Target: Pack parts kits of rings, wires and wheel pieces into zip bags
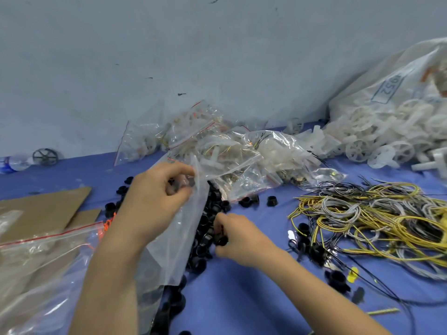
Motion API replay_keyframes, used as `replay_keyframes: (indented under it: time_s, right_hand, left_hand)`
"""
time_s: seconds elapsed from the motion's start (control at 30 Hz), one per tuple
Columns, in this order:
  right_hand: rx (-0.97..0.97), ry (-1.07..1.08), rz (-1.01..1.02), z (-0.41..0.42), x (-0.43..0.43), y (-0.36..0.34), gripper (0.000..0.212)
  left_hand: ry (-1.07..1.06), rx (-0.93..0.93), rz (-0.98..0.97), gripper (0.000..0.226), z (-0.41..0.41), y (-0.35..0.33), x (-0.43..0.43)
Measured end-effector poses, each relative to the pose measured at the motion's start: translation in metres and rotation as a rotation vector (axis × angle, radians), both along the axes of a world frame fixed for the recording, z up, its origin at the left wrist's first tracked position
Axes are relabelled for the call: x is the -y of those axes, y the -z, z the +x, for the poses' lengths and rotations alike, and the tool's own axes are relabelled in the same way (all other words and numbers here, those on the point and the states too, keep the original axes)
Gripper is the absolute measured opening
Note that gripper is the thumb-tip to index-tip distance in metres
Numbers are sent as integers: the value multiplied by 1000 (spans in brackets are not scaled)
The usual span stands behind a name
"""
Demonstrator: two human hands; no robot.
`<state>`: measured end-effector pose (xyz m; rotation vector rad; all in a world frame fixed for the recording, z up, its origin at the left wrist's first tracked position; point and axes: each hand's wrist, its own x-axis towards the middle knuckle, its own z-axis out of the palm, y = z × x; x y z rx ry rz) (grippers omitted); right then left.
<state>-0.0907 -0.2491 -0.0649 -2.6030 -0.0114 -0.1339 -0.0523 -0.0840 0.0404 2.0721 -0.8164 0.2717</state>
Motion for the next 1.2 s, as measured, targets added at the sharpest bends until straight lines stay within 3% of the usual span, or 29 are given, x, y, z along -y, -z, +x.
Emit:
replay_keyframes:
  time_s: [0.1, 0.17, 0.23, 0.3, 0.4, 0.5, 0.57, 0.7, 0.77, 0.87, 0.93, 1.0, 1.2]
  right_hand:
    - [123, 192, 182, -6, 12, -31, 21]
    - [212, 233, 446, -18, 22, -64, 15]
    - [283, 70, 734, -40, 26, -98, 10]
    - [314, -177, 824, -61, 22, -121, 11]
    - [229, -288, 591, -74, 5, -131, 15]
    - [158, -104, 16, -71, 0, -125, 9]
    - [100, 18, -220, -69, 3, -121, 21]
    - [126, 82, -117, -68, 9, -121, 23]
    - [305, 108, 98, -65, 17, -122, 11]
    - [558, 365, 326, -51, 58, -114, 11]
    - [477, 573, 308, -41, 97, -95, 15]
    - [276, 690, 235, -34, 121, -66, 20]
    - [114, 616, 123, 25, 133, -24, 33]
  left_hand:
    - [94, -141, 117, 59, -4, 4, 6]
    - [140, -243, 191, 68, -9, 4, 9]
    - [172, -293, 222, 75, -13, 3, 12]
    - [195, -299, 209, 73, -17, 1, 15]
    - [249, -319, 167, 59, -20, 1, 20]
    - [270, -357, 200, 65, -23, 0, 19]
    - [258, -406, 217, 75, -23, -1, 15]
    - [229, -438, 231, 80, -23, -2, 11]
    - [198, -428, 235, 78, -20, -1, 9]
    - [132, -419, 217, 75, -13, -1, 5]
    - [79, -395, 208, 72, -9, -2, 2]
    - [45, -388, 195, 71, -5, -1, 0]
    - [31, -414, 137, 72, 3, 5, -6]
